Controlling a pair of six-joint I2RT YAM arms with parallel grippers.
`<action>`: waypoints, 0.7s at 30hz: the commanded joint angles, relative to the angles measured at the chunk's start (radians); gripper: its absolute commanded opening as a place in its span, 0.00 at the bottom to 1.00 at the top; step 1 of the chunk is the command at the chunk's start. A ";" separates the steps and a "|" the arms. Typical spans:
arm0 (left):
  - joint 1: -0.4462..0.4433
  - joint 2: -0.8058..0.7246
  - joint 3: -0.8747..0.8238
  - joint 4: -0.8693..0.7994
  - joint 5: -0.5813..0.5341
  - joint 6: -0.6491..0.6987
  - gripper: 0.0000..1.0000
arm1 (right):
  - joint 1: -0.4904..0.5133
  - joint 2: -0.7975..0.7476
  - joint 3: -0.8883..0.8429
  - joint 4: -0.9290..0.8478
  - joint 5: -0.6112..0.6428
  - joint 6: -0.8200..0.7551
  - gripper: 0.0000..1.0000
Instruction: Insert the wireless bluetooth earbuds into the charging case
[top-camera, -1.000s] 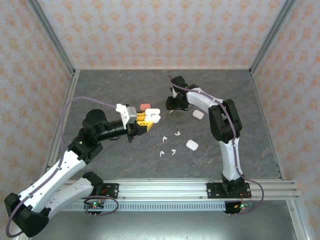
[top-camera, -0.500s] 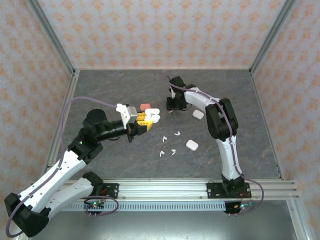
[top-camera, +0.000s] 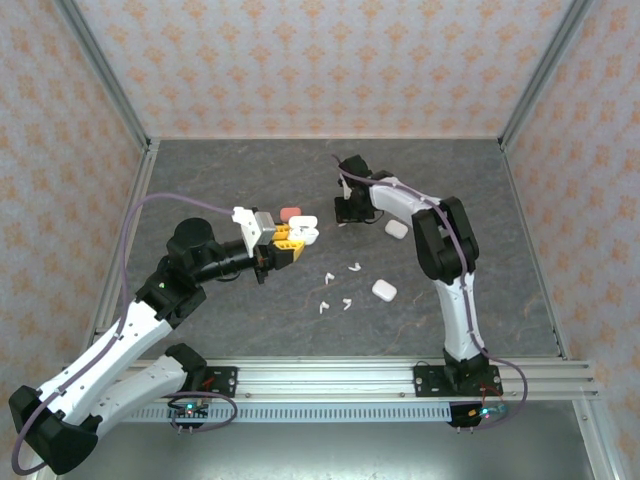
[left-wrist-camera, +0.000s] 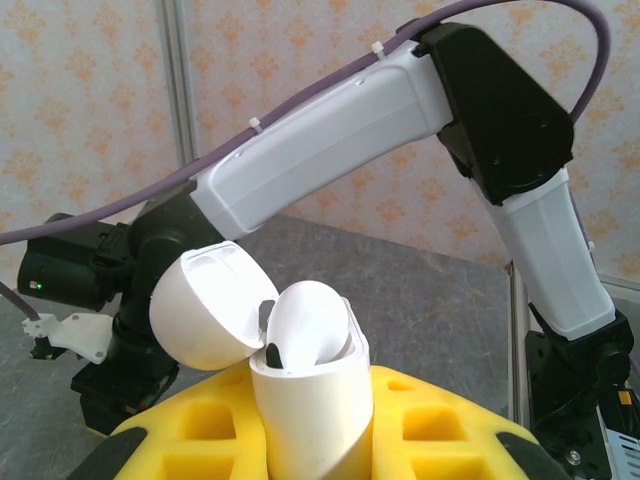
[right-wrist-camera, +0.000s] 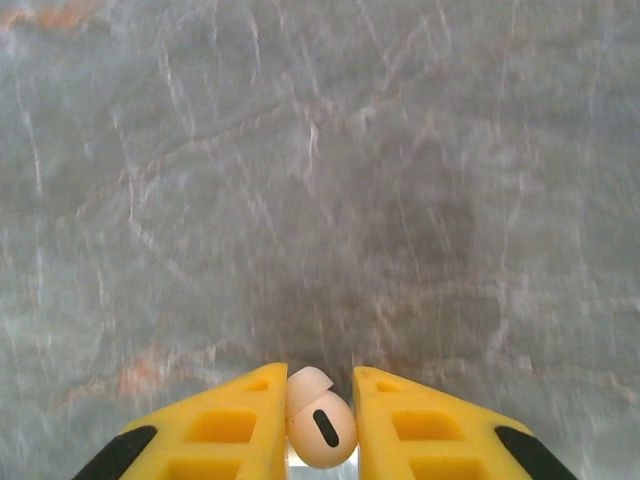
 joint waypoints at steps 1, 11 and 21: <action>-0.007 -0.012 -0.014 0.074 0.010 -0.025 0.04 | 0.008 -0.161 -0.084 0.068 0.003 -0.046 0.20; -0.008 0.032 0.001 0.130 0.060 -0.046 0.04 | 0.022 -0.623 -0.354 0.229 -0.066 -0.200 0.19; -0.008 0.141 0.046 0.174 0.130 -0.067 0.04 | 0.106 -1.002 -0.471 0.342 -0.141 -0.435 0.19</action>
